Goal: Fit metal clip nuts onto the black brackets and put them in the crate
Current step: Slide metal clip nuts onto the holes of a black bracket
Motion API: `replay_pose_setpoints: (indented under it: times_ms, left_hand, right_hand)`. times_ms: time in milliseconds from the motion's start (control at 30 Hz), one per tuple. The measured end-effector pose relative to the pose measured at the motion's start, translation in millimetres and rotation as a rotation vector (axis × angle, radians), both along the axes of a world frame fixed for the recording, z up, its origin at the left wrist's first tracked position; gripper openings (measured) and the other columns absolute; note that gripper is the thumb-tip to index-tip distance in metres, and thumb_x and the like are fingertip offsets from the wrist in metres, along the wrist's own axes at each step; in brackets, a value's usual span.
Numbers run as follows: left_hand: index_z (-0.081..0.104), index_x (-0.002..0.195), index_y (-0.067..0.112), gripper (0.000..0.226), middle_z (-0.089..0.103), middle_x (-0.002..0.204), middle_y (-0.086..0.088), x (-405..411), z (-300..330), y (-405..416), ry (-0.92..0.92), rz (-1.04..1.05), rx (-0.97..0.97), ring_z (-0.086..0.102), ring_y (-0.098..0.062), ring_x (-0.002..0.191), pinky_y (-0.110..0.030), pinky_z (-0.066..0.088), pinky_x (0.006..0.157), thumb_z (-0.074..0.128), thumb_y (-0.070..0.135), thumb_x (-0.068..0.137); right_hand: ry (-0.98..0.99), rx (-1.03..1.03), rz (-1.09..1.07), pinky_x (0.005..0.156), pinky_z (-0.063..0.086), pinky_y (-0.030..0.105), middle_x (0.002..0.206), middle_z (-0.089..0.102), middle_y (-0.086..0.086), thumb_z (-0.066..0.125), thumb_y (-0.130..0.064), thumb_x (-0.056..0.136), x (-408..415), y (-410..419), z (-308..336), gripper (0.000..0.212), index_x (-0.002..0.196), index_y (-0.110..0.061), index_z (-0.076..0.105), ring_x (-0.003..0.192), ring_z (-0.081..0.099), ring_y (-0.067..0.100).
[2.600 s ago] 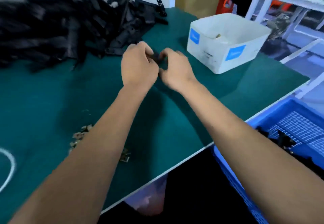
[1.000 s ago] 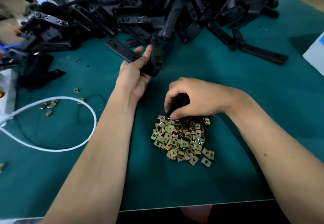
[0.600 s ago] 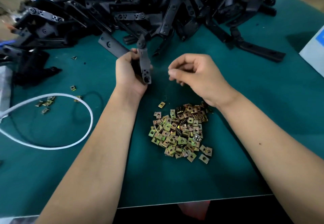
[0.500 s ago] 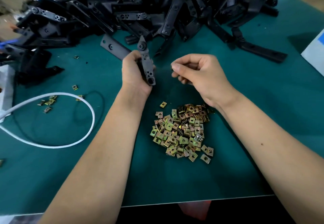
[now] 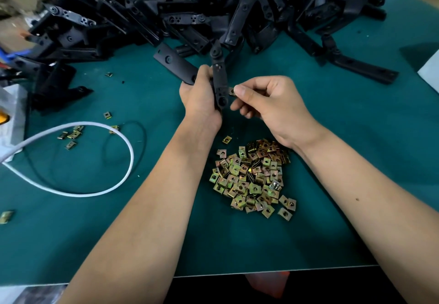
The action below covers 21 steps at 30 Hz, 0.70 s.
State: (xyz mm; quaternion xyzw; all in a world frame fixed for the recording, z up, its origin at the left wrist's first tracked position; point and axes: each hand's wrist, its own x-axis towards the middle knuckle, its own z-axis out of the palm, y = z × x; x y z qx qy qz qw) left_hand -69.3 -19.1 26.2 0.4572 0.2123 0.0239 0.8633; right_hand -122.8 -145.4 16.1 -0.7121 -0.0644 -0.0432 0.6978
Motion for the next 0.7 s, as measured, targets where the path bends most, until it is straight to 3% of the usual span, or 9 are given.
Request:
replay_pose_setpoints:
  times_ms: [300,700]
  left_hand:
    - [0.04,0.078,0.014,0.027,0.047,0.043,0.01,0.4,-0.6,-1.7,-0.052,0.044,0.065,0.042,-0.009,0.038,-0.02,0.037,0.041,0.06,0.001,0.09]
    - [0.039,0.078,0.015,0.03,0.045,0.055,0.006,4.6,-6.4,-4.1,-0.111,0.053,0.21,0.042,-0.009,0.043,-0.023,0.039,0.044,0.063,0.0,0.085]
  right_hand:
    - [-0.009,-0.048,0.004,0.06,0.051,0.023,0.072,0.075,0.005,0.067,-0.013,0.099,0.5,-0.4,-2.3,0.013,0.09,-0.012,0.075,0.064,0.061,0.013]
    - [0.009,-0.084,-0.035,0.055,0.047,0.019,0.067,0.072,0.001,0.067,-0.014,0.099,0.3,1.2,-2.5,0.015,0.086,-0.014,0.075,0.057,0.058,0.007]
